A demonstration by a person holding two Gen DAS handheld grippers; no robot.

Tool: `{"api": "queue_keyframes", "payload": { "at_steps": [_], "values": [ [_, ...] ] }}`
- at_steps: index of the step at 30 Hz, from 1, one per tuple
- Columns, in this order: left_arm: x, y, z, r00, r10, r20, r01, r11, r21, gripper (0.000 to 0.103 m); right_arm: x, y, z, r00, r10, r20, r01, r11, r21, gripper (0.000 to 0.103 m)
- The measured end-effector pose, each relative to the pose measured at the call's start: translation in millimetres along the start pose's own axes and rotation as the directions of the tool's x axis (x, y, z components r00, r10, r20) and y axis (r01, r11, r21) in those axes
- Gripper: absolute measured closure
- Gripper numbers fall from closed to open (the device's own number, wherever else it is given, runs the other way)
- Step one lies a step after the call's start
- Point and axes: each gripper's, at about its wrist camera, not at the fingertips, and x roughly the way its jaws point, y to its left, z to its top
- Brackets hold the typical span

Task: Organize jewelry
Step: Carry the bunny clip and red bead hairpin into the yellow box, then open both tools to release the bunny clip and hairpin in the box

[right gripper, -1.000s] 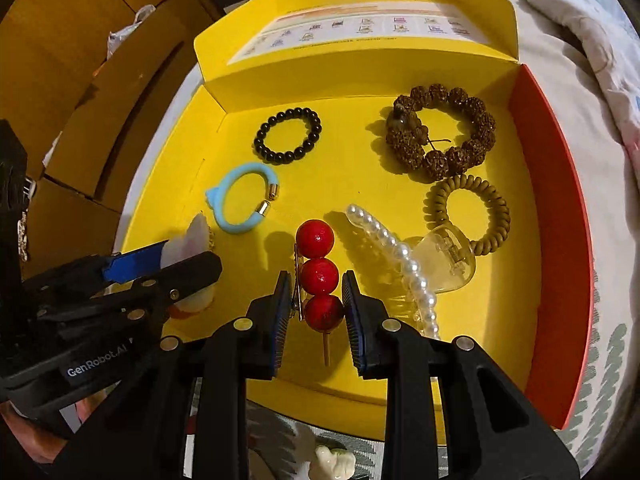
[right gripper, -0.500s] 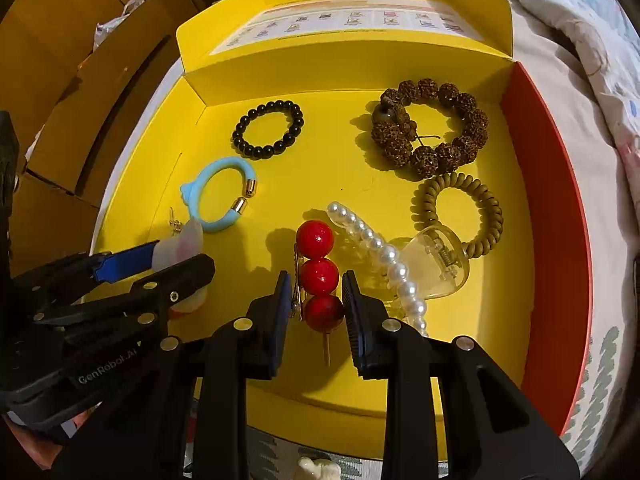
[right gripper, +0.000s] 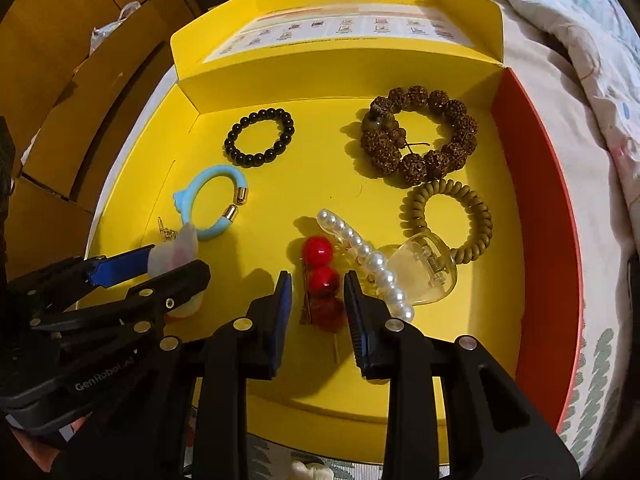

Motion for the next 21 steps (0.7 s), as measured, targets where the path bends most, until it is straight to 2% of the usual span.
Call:
{"api": "queue_keyframes", "payload": {
  "at_steps": [7, 21],
  "values": [
    [-6.6, 0.1, -0.3, 1.000, -0.022, 0.020, 0.022, 1.000, 0.007, 0.050, -9.9, -3.5, -0.8, 1.000, -0.003, 0.029, 0.003, 1.000, 0.008, 0.073],
    [-35.6, 3.1, 0.3, 0.994, 0.003, 0.114, -0.005, 1.000, 0.016, 0.050, -58.9, -10.5, -10.6, 0.991, -0.011, 0.131, 0.011, 1.000, 0.003, 0.073]
  ]
}}
